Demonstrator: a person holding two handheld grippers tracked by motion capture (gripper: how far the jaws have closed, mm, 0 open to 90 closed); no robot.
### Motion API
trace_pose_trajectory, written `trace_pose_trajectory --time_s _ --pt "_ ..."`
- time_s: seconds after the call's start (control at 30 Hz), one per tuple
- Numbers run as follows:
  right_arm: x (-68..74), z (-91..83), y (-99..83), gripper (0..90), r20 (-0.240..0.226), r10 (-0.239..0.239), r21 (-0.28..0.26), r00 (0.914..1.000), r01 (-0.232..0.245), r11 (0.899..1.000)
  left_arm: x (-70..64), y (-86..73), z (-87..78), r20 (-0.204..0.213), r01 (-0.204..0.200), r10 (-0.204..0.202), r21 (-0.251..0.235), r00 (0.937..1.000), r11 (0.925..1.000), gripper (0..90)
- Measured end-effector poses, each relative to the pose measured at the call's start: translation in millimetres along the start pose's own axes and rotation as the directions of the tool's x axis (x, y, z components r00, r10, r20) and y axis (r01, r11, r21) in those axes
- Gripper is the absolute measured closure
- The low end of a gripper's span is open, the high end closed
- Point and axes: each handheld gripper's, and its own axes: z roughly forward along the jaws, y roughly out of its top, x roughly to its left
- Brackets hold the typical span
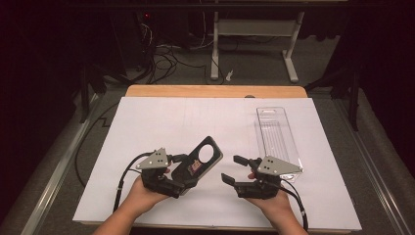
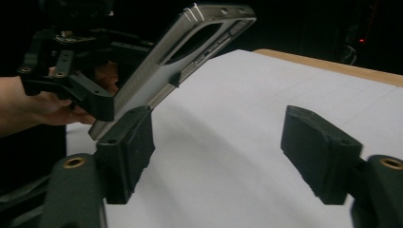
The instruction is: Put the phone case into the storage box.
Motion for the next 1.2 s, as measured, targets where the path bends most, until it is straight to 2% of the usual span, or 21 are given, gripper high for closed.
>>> trace_pose_trajectory --time_s 0.07,0.1,0.13,0.27,0.33,0.37,0.4,0.7,0.97,1.2 --pt "0.2 0.0 0.1 35.4 -0.016 0.001 -0.003 0.9999 -0.001 1.0 -0.4 0.0 0.8 0.001 -0.001 0.001 0.004 1.0 1.0 13.1" --pt "1.3 -0.4 0.5 42.0 -0.037 0.0 -0.009 0.9993 0.0 1.0 -0.9 -0.3 2.0 0.006 -0.004 0.004 0.007 1.0 1.0 13.1" --pt "2.0 -0.5 0.8 44.5 -0.053 -0.002 -0.014 0.9986 0.001 1.0 -0.9 -0.3 2.0 0.006 -0.004 0.004 0.007 1.0 1.0 13.1" --pt "3.3 -0.3 1.8 50.0 -0.087 -0.005 -0.021 0.9962 0.003 1.0 -2.1 0.0 3.7 0.014 -0.012 0.011 0.013 0.9998 0.9999 13.1" --pt "4.0 -0.3 1.9 54.9 -0.118 0.002 -0.023 0.993 -0.004 1.0 -3.4 0.9 4.4 0.017 -0.016 0.015 0.018 0.9997 0.9997 13.1" --pt "4.0 -0.3 1.9 54.9 -0.118 0.002 -0.023 0.993 -0.004 1.0 -3.4 0.9 4.4 0.017 -0.016 0.015 0.018 0.9997 0.9997 13.1" --pt "4.7 -0.4 2.3 57.9 -0.14 0.002 -0.029 0.9902 -0.006 1.0 -4.2 1.2 5.1 0.022 -0.019 0.018 0.019 0.9996 0.9997 13.1" --pt "4.0 1.3 3.0 67.5 -0.188 0.017 -0.042 0.9821 -0.025 0.999 -6.8 1.9 7.3 0.031 -0.032 0.032 0.023 0.999 0.9992 13.1" --pt "4.3 2.0 3.4 73.8 -0.202 0.01 -0.049 0.9793 -0.021 0.999 -8.1 2.4 8.2 0.034 -0.038 0.037 0.023 0.9987 0.999 13.1" --pt "3.4 2.5 4.5 76.4 -0.239 0.019 -0.058 0.9709 -0.034 0.998 -9.1 2.9 8.0 0.04 -0.042 0.041 0.018 0.9984 0.999 13.1"
